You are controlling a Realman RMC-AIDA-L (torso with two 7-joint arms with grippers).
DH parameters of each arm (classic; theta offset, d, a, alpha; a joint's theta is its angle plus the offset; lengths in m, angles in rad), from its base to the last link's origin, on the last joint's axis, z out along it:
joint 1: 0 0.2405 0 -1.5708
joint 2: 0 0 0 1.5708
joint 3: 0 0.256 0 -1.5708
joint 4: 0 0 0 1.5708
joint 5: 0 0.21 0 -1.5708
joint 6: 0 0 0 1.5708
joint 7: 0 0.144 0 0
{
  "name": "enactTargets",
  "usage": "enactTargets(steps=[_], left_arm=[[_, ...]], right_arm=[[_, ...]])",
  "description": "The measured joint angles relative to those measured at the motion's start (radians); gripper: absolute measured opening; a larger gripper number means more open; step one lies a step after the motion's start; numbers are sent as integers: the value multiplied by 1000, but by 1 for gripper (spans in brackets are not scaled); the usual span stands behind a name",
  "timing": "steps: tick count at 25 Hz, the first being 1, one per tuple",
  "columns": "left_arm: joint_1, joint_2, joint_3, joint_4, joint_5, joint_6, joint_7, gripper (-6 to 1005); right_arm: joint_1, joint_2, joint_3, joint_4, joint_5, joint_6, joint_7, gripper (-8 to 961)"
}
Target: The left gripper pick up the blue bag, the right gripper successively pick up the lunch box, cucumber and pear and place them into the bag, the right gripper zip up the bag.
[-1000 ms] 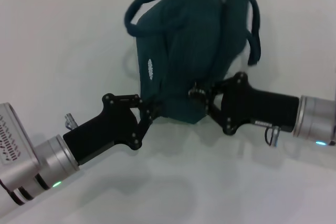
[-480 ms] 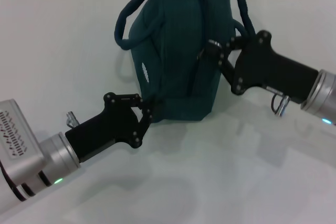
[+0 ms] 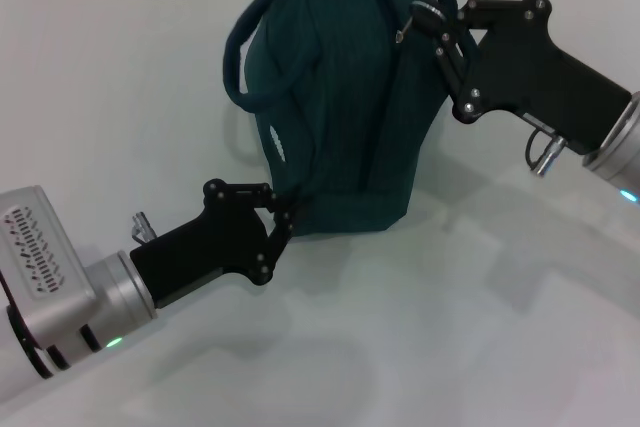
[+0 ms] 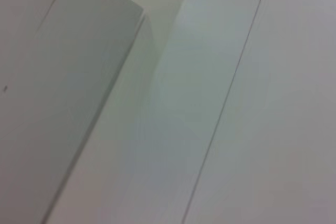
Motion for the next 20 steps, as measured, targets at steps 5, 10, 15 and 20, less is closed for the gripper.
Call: enactTargets(steps=[5,10,15,20], left_arm=[[14,-1,-24,2,-36,26,0,50],[27,-5,-24,-2,-80,70,1,50],[42,-11,-25,-5,-122,135,21,98],[29,-17,-19,-10,-161,177,19,250]], right_arm=[[0,0,-107,-4,102,0,-101,17],[-4,0,-136,-32,110,8,-124,18],[-2,0,-138,-41,111,11,-125,19],[7,0,-139,-43,111,35,-126,21]])
